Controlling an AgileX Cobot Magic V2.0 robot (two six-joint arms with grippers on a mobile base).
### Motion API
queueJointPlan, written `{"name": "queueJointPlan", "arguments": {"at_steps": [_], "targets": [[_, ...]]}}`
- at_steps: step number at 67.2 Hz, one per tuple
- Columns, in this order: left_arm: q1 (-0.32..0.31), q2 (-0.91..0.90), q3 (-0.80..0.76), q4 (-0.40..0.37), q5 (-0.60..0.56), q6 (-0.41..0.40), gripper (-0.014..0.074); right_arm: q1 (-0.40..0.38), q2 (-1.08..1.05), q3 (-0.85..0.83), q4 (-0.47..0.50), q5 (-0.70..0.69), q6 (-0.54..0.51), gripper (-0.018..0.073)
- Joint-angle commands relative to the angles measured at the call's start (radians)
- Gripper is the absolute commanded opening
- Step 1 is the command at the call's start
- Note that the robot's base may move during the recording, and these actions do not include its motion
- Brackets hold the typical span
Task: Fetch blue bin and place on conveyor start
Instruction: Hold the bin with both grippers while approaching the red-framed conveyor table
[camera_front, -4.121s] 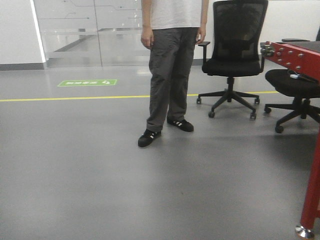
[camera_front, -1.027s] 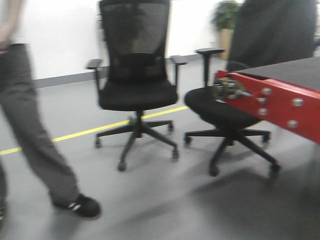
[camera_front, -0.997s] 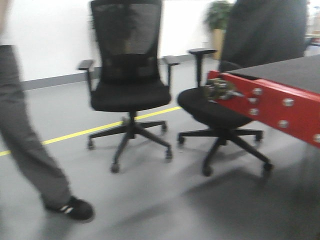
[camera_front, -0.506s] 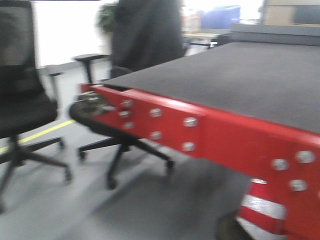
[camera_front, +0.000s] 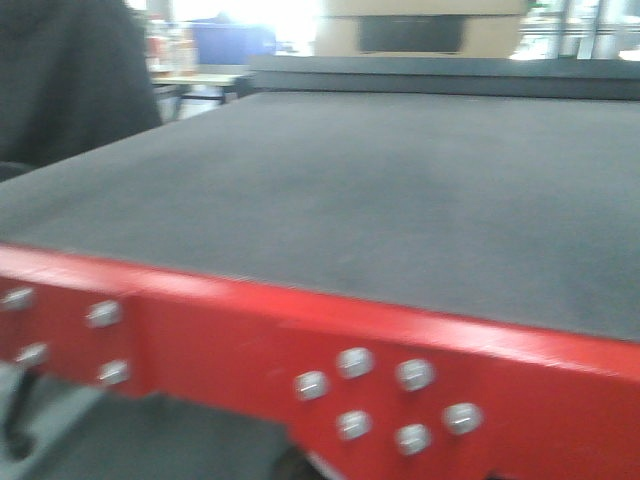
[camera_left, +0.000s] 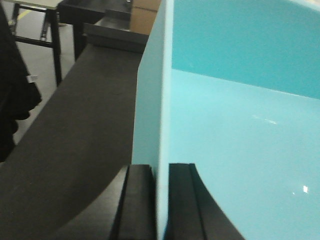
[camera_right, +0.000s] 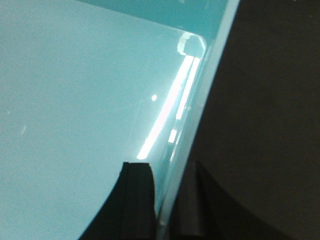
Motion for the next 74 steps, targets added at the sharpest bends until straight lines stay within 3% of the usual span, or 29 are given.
{"name": "queueJointPlan", "arguments": {"at_steps": [1, 74], "targets": [[0.0, -0.016, -0.008, -0.014, -0.06, -0.005, -0.0111, -0.001, -0.013, -0.01, -0.015, -0.028, -0.031, -0.0153], [0.0, -0.016, -0.008, -0.014, -0.06, -0.005, -0.0111, -0.001, -0.013, -0.01, -0.015, -0.028, -0.031, -0.0153]]}}
